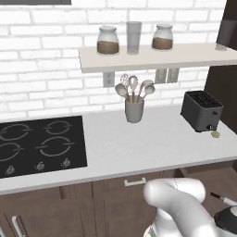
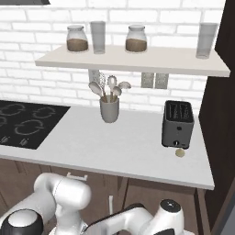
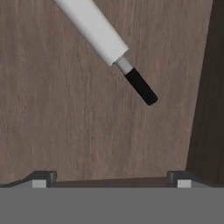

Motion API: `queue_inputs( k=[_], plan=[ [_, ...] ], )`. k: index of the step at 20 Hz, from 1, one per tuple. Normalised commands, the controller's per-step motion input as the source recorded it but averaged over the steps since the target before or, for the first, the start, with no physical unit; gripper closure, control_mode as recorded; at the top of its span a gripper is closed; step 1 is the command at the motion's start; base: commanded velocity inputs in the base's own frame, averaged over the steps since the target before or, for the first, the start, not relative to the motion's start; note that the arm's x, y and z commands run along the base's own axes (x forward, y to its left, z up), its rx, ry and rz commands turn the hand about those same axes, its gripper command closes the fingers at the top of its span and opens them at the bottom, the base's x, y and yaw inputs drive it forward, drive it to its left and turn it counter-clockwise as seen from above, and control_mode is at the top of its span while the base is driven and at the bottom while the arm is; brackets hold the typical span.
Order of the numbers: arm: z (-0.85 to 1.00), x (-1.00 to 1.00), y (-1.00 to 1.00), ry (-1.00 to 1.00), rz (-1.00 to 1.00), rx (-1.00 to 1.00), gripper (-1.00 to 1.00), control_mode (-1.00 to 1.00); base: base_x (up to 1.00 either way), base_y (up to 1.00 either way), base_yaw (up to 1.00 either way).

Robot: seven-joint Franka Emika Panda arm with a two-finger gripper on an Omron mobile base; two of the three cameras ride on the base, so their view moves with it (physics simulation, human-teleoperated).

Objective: Pick the rolling pin from the drawer and place it on the counter.

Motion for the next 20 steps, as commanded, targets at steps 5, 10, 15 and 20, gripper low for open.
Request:
queue_inputs(
  k=[5, 10, 15, 20],
  plan=[
    [0.03, 0.4, 0.25, -0.01, 0.09, 0.0, -1.0, -1.0, 0.0, 0.0, 0.0],
    [-0.01, 0.51, 0.06, -0.01, 0.17, 0.0, -1.0, -1.0, 0.0, 0.0, 0.0],
    [0.0, 0.59, 0.23, 0.0, 0.17, 0.0, -1.0, -1.0, 0.0, 0.0, 0.0],
    [0.0, 0.67, 0.08, 0.01, 0.17, 0.02, -1.0, -1.0, 0.0, 0.0, 0.0]
  ],
)
